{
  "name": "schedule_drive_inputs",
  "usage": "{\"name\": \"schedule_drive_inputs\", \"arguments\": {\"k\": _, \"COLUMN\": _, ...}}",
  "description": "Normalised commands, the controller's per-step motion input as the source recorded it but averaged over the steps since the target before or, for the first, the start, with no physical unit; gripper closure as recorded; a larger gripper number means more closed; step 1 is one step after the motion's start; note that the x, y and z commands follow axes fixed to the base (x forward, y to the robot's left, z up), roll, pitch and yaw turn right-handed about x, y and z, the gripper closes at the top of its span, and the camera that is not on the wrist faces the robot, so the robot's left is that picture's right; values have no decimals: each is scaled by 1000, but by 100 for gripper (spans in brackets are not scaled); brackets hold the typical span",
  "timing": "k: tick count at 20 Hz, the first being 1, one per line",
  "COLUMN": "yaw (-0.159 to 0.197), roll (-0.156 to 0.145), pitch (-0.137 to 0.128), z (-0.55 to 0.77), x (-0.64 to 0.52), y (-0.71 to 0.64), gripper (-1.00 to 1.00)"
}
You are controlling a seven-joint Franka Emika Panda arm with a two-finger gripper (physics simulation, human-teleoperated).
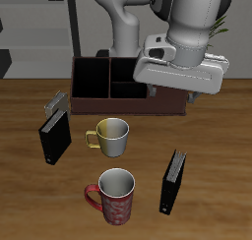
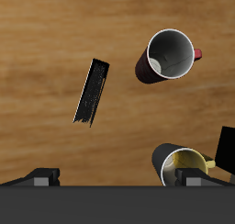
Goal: Place the left black book into the back desk caddy's left compartment
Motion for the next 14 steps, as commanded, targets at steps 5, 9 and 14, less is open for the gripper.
{"name": "schedule_drive_inputs", "arguments": {"k": 5, "yaw": 11, "roll": -2, "pitch": -9, "z": -72, "x": 190, "y": 168, "gripper": -100}}
{"name": "schedule_drive_inputs", "arguments": {"k": 9, "yaw": -12, "roll": 66, "pitch": 0, "z": -69, "x": 132, "y": 215, "gripper": -100}}
{"name": "schedule_drive_inputs", "arguments": {"k": 14, "yaw": -4, "roll": 62, "pitch": -36, "z": -11, "x": 74, "y": 118, "gripper": -100}}
